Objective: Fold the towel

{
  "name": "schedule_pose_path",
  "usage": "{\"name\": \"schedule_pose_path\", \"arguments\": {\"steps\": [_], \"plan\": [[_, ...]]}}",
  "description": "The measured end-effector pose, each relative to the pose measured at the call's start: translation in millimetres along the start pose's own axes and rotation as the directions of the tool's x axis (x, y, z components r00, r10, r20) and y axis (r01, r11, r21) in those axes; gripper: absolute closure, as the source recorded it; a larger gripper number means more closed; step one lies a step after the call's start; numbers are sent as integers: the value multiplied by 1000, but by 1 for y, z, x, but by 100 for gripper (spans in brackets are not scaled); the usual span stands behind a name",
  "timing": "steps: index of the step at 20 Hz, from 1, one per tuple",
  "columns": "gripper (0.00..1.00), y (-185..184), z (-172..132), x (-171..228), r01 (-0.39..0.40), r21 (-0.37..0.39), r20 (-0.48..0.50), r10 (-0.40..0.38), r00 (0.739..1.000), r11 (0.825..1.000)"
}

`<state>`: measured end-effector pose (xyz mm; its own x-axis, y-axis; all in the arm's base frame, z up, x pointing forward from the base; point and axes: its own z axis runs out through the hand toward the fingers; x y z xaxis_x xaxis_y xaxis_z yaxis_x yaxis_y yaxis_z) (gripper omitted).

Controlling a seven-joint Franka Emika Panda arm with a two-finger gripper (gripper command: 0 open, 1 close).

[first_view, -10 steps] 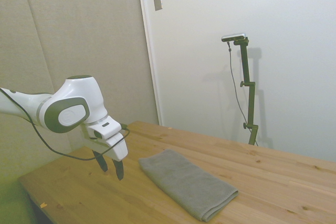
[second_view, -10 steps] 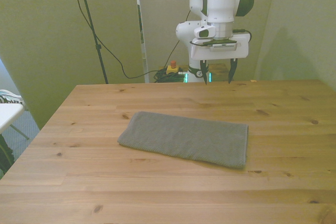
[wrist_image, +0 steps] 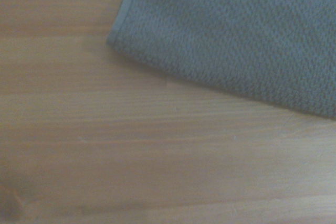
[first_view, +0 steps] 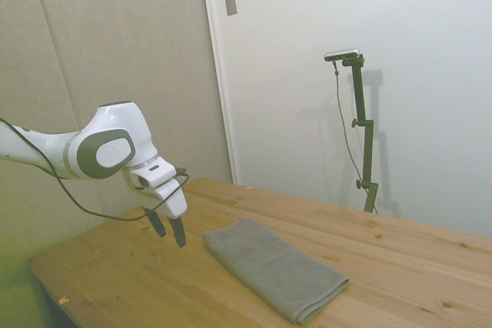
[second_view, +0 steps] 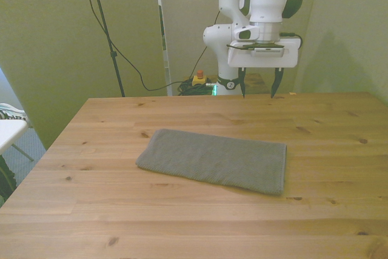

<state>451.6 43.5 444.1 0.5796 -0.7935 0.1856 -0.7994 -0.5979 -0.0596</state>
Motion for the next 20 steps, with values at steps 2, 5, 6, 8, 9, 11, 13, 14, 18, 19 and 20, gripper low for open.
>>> {"name": "schedule_pose_path", "arguments": {"steps": [2,5,6,8,9,11,13,14,18,19,20], "plan": [[0,-24,12,1,-21,-27,-22,21,1000,999],[0,-65,31,11,-36,-59,-76,32,997,998],[0,-78,37,13,-38,-69,-95,31,995,997],[0,-101,47,15,-45,-99,-137,31,990,994],[0,-112,50,15,-48,-113,-155,30,988,992],[0,-134,53,15,-52,-123,-189,28,982,991],[0,-155,55,12,-62,-128,-236,30,971,990],[0,-164,57,11,-76,-140,-271,36,962,987],[0,-195,68,0,-117,-209,-309,48,950,971],[0,-200,72,0,-121,-228,-311,46,949,966],[0,-203,76,0,-127,-247,-313,45,949,961]]}}
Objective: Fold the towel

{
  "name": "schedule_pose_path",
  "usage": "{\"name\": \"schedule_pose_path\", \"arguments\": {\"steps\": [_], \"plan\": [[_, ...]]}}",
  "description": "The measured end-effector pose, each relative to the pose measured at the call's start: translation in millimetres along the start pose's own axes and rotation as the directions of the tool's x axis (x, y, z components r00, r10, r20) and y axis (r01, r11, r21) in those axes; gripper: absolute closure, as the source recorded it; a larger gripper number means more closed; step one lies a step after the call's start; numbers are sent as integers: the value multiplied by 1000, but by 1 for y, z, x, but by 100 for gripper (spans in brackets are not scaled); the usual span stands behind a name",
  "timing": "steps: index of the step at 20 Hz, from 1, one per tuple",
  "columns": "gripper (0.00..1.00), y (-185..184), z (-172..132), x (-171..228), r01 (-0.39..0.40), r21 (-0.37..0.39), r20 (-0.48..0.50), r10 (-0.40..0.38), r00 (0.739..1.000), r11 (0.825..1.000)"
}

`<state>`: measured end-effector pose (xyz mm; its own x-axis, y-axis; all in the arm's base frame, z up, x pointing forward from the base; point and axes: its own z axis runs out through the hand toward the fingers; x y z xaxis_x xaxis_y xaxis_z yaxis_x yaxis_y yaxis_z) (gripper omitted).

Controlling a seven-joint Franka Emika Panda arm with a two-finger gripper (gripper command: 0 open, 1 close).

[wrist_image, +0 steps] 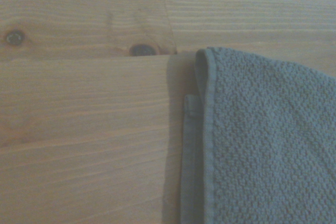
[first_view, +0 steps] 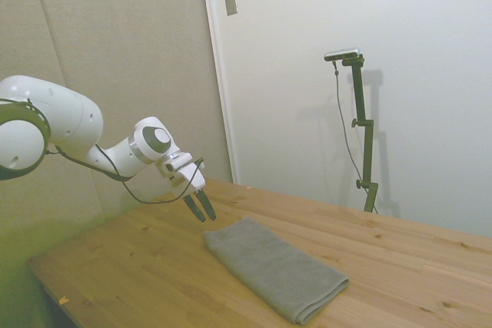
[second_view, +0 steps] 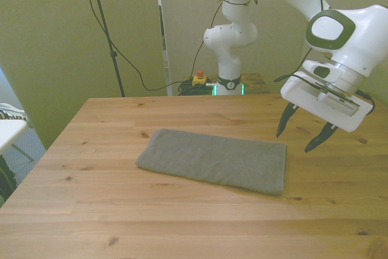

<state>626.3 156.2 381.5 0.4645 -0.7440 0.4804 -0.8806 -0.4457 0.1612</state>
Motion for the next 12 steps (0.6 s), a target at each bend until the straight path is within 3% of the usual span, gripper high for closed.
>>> {"name": "schedule_pose_path", "arguments": {"steps": [6,12], "plan": [[0,-15,14,7,-16,-107,-12,15,1000,994],[0,-20,25,1,-9,-149,-11,7,1000,989]]}}
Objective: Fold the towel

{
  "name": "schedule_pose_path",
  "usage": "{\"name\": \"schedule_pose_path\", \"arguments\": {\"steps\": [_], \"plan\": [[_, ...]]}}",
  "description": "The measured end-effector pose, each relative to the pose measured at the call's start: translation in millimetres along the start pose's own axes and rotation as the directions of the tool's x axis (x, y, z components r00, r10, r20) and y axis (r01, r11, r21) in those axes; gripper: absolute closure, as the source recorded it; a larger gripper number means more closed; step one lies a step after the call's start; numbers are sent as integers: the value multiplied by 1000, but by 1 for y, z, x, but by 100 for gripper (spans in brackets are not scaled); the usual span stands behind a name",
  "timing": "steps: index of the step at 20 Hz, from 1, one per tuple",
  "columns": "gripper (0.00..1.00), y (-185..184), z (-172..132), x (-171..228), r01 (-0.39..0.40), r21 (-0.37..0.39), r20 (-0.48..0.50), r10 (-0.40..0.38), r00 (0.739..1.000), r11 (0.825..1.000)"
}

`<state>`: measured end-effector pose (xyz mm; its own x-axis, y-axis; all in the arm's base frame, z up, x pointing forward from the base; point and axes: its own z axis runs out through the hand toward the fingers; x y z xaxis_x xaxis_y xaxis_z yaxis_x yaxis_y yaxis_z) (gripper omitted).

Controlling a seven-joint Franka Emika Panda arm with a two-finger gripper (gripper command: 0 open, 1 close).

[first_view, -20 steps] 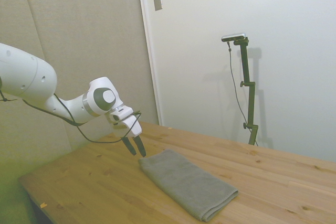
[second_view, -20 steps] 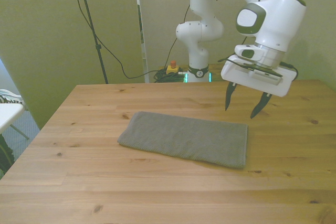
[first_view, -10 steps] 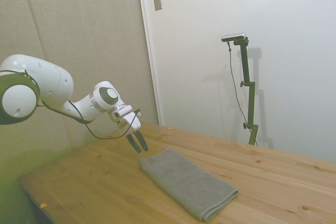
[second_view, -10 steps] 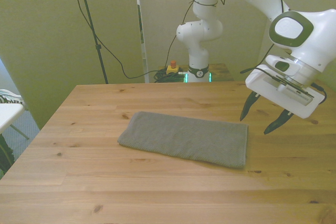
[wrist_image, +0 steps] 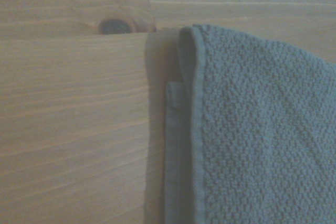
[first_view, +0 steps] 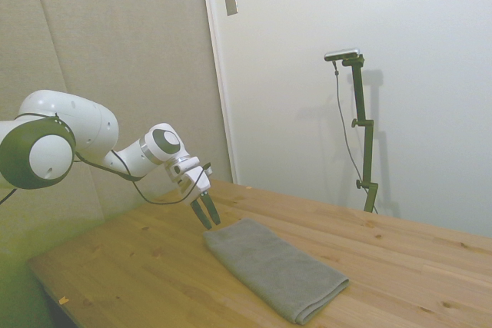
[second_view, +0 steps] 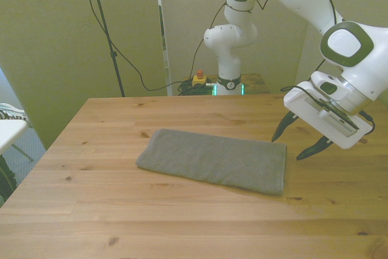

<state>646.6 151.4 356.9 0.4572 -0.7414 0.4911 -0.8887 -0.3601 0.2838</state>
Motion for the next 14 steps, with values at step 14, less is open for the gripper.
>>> {"name": "schedule_pose_path", "arguments": {"steps": [14], "plan": [[0,10,33,19,3,-58,-20,-4,1000,998]]}}
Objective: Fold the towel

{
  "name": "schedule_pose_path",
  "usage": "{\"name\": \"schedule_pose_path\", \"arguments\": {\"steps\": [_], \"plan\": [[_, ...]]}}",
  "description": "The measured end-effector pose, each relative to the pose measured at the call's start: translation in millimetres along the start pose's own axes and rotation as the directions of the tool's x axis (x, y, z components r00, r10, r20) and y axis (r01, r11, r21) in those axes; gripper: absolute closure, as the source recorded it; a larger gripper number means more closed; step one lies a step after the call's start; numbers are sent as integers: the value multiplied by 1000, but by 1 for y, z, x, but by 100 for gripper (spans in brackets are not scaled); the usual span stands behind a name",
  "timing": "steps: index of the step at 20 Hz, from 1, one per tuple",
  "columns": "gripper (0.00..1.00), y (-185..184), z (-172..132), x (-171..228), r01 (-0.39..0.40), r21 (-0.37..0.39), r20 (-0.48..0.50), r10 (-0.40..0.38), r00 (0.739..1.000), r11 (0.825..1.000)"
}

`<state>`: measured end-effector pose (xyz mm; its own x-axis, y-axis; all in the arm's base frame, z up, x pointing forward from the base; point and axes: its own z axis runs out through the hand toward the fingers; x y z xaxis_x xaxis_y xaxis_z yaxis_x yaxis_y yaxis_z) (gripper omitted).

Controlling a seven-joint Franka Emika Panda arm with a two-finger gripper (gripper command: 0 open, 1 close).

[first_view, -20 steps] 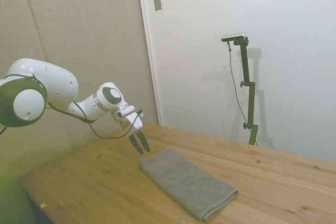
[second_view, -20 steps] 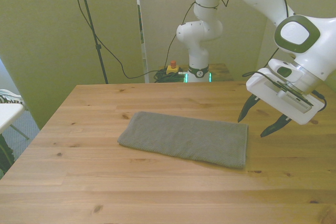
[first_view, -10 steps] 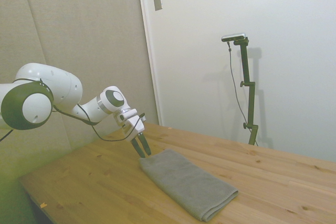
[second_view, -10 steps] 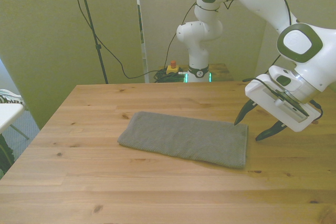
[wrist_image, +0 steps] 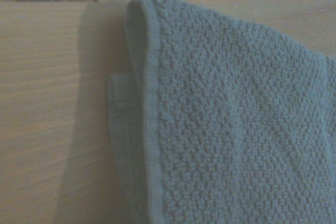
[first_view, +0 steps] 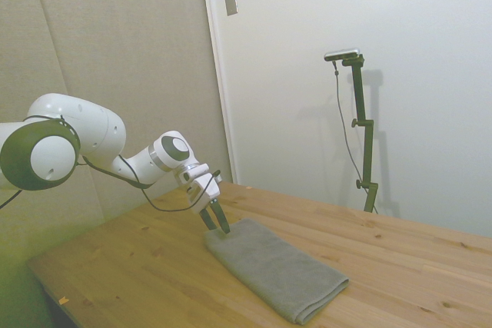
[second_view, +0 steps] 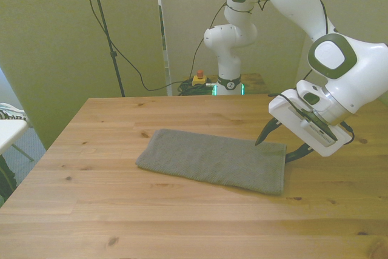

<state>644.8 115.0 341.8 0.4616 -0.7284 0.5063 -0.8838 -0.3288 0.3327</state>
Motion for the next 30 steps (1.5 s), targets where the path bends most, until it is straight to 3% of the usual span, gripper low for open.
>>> {"name": "schedule_pose_path", "arguments": {"steps": [1,8,30], "plan": [[100,1,1,0,0,7,1,0,1000,1000],[100,8,5,10,-8,60,10,8,1000,998],[100,20,7,13,25,72,13,-26,1000,997]]}}
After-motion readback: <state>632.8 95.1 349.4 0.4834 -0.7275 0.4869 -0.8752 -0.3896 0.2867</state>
